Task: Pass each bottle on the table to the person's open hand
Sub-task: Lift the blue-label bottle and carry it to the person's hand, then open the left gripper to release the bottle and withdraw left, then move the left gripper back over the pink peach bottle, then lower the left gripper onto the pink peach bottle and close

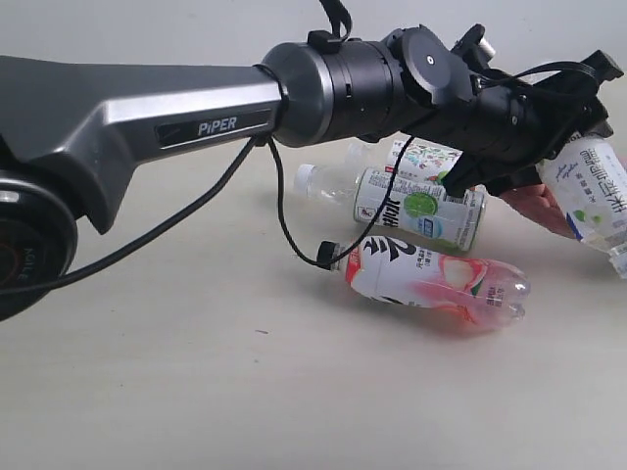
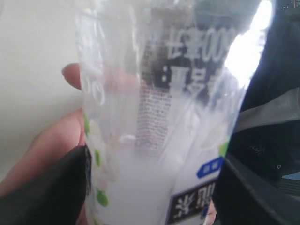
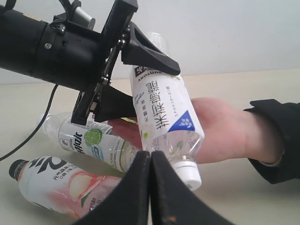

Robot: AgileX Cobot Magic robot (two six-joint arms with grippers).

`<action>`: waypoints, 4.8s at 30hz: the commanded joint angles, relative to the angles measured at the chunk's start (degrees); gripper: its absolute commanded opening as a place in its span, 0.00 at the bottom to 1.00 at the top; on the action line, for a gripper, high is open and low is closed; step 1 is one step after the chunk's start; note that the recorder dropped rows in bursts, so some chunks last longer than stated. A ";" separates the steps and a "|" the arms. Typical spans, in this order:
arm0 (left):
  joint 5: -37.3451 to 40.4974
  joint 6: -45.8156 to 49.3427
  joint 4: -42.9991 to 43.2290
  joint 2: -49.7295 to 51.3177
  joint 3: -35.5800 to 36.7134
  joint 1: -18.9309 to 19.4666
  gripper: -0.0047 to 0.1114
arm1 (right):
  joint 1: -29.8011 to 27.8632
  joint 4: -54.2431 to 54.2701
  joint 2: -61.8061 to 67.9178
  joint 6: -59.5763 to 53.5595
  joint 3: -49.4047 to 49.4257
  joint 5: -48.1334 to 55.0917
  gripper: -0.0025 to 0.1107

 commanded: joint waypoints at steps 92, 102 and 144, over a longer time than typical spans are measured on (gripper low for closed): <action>-15.73 17.32 42.99 -69.74 76.43 5.95 0.04 | -0.12 -0.22 -0.34 -0.12 0.29 -0.65 0.02; -18.10 18.42 43.08 -71.98 78.55 5.95 0.04 | -0.12 -0.22 -0.34 -0.11 0.29 -0.65 0.02; 36.75 39.46 43.28 -40.79 34.84 5.85 0.04 | -0.12 -0.22 -0.34 -0.17 0.29 -0.65 0.02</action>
